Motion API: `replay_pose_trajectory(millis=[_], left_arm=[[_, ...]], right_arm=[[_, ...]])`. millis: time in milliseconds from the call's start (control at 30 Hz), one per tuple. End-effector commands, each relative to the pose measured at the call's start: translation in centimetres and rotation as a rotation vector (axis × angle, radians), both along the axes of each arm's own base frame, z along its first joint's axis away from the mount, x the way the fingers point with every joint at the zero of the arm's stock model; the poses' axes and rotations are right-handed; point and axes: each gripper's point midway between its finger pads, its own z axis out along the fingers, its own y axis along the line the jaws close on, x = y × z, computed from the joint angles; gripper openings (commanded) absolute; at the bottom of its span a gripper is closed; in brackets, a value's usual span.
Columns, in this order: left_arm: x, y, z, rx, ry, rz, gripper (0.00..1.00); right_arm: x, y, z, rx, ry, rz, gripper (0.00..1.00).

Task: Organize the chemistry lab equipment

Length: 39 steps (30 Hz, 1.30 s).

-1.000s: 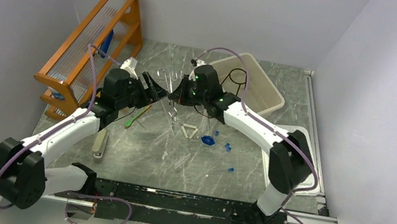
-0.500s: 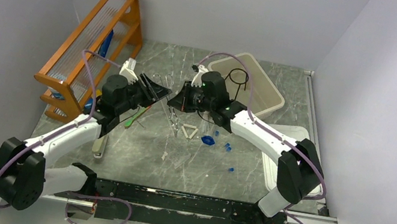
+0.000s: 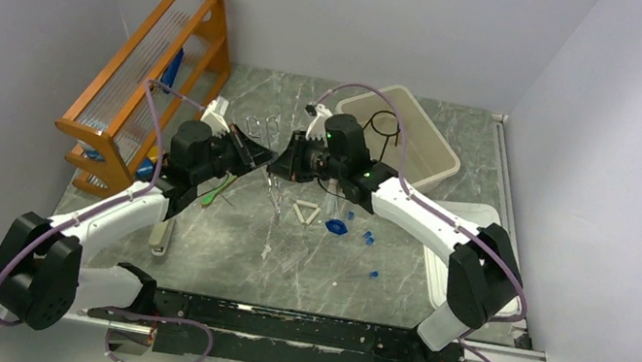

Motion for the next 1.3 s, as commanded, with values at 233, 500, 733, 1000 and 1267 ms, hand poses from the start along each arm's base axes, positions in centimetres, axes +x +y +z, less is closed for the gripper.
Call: replay_pose_trajectory(millis=[233, 500, 733, 1000, 1267], left_arm=[[-0.1, -0.3, 2.9, -0.012, -0.102, -0.018, 0.05], [-0.2, -0.3, 3.3, -0.029, -0.094, -0.02, 0.05], [-0.4, 0.1, 4.9, -0.029, -0.114, -0.001, 0.34], [-1.3, -0.5, 8.2, 0.013, -0.143, -0.087, 0.67], [-1.6, 0.9, 9.2, 0.11, -0.205, -0.047, 0.78]], right_arm=[[0.5, 1.9, 0.1, -0.012, -0.002, 0.025, 0.36], [0.3, 2.4, -0.4, -0.012, -0.013, 0.059, 0.18], [1.1, 1.6, 1.2, -0.035, -0.112, 0.035, 0.0], [2.1, -1.3, 6.7, -0.017, -0.259, -0.042, 0.0], [6.3, -8.7, 9.8, -0.101, -0.342, -0.207, 0.0]])
